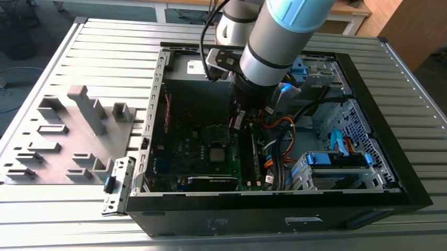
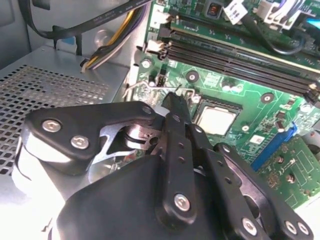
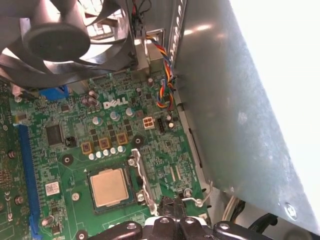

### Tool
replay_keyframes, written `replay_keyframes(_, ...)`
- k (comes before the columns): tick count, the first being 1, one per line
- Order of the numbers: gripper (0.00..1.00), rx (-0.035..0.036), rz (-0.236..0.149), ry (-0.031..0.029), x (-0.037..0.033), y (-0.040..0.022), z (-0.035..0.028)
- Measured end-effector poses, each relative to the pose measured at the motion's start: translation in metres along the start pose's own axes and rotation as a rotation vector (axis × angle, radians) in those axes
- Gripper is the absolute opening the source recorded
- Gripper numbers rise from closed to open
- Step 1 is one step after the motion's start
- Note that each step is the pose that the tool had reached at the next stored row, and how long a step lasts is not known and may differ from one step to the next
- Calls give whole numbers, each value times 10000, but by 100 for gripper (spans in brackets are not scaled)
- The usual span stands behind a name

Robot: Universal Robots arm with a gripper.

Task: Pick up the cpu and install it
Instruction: 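Close the cpu cover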

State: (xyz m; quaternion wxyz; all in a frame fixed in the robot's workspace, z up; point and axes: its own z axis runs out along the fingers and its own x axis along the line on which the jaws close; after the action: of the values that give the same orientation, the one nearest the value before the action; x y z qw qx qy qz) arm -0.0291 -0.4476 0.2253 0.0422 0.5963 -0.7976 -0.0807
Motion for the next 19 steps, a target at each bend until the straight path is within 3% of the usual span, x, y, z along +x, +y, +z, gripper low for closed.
replay_keyframes(7,11,43,-87,172,2,3,0)
replay_keyframes(19,11,61,-685,388,14,-3,1)
